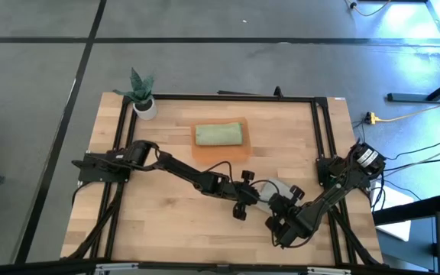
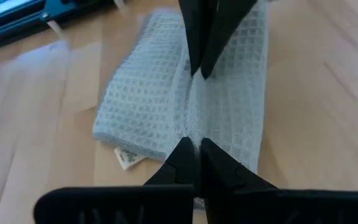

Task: Roll microfiber towels into tight, uniform cylinder then place into a basket
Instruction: Roll the gray microfiber towel

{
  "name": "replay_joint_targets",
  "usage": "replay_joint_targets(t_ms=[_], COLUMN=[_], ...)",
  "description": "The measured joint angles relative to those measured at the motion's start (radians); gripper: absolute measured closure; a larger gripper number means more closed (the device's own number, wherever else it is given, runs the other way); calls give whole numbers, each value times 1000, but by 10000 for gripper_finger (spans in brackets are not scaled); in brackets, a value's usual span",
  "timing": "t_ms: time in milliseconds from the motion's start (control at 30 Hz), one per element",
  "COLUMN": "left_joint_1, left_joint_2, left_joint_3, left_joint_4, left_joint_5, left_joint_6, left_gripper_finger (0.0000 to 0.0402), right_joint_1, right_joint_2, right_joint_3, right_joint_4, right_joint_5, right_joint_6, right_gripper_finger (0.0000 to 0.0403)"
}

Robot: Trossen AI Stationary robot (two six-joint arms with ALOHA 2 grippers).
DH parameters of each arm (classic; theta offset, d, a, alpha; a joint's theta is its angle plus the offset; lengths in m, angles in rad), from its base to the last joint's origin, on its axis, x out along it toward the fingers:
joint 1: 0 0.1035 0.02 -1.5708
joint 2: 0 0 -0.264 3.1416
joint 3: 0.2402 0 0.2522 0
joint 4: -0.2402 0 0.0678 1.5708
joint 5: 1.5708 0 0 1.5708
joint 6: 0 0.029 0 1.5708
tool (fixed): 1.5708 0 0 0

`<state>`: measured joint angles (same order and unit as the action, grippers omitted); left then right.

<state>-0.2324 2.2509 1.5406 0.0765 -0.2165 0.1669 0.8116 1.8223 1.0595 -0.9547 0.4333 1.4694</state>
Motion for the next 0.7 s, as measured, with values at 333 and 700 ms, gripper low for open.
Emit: replay_joint_targets(t_ms=[333,700], left_joint_1=[23,24], left_joint_2=[26,39], left_joint_3=[-1,-1], left_joint_4=[43,97], left_joint_5=[25,22], left_joint_6=[-5,-24], left_gripper_finger=[401,399], right_joint_1=[0,1], right_joint_2=[0,0], right_joint_3=[-68,-69], right_joint_4=[55,67], right_joint_5=[9,2], right_joint_6=[45,45], right_gripper_finger=[394,390])
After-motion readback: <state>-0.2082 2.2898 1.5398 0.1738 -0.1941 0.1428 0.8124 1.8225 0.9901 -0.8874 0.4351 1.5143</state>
